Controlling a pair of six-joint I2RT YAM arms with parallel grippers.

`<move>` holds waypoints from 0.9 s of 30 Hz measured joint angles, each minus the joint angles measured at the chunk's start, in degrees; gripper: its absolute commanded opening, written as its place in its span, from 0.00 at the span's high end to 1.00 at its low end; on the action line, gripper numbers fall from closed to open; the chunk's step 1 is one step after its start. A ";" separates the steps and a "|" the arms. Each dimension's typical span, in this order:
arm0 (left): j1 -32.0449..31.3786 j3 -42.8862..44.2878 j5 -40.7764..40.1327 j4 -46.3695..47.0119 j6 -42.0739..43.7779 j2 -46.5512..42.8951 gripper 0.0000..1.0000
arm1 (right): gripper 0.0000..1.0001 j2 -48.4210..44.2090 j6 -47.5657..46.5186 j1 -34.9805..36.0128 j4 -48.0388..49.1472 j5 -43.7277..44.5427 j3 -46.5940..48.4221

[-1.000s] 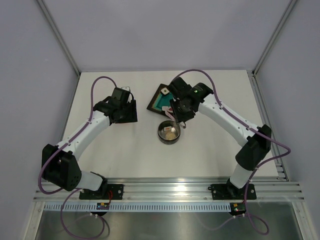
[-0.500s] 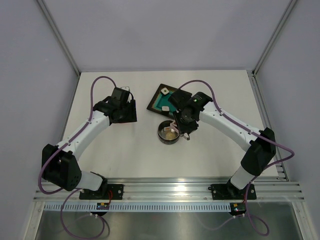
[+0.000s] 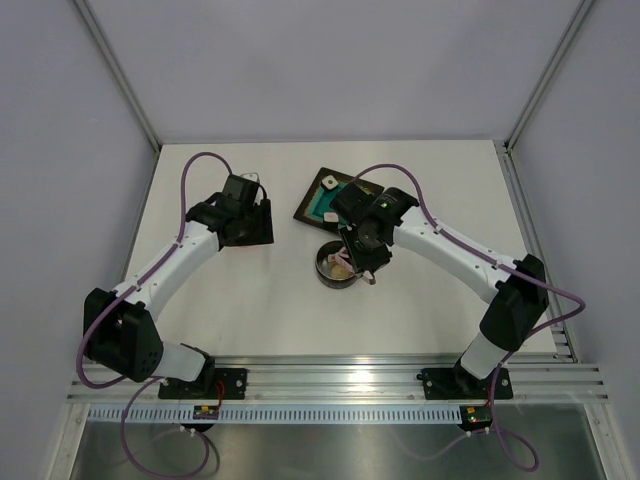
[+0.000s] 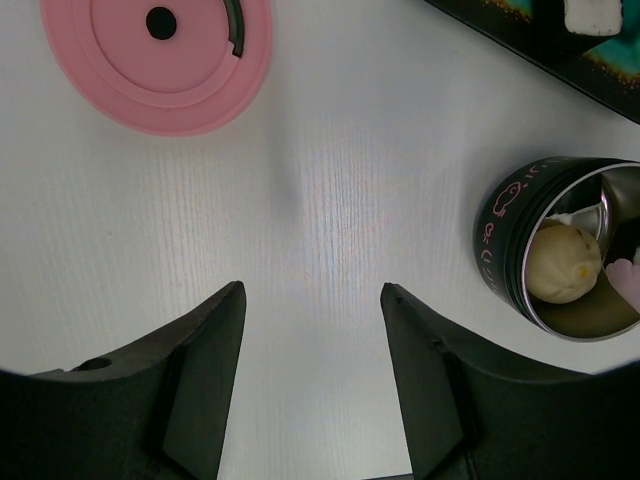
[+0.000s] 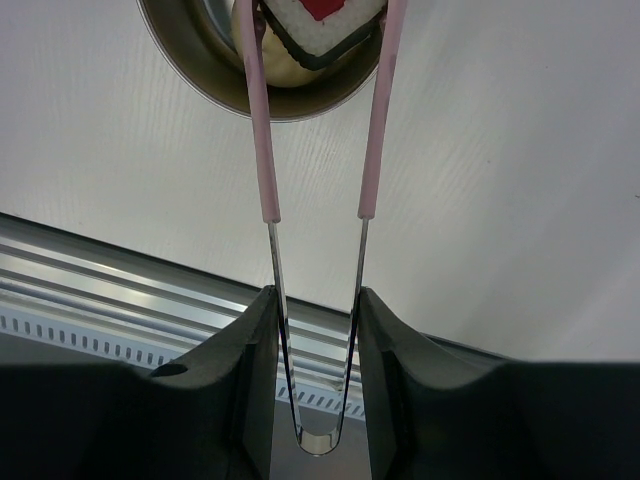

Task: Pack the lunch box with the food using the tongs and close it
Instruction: Place the fake food in the packing box.

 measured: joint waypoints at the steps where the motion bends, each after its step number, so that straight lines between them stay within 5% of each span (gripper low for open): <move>1: 0.00 0.00 0.00 0.00 0.00 0.00 0.39 | 0.96 0.20 0.00 0.17 -0.02 0.00 0.00; 6: 0.00 0.00 0.00 0.00 0.00 0.00 0.39 | 0.89 0.81 0.00 0.44 -0.02 0.00 0.00; 12: 0.00 0.00 0.02 0.02 0.00 0.00 0.39 | 0.64 0.81 0.22 0.57 -0.02 0.07 0.00; 27: 0.00 0.00 0.02 0.02 0.00 0.00 0.39 | 0.55 0.81 0.63 0.98 0.00 0.35 0.20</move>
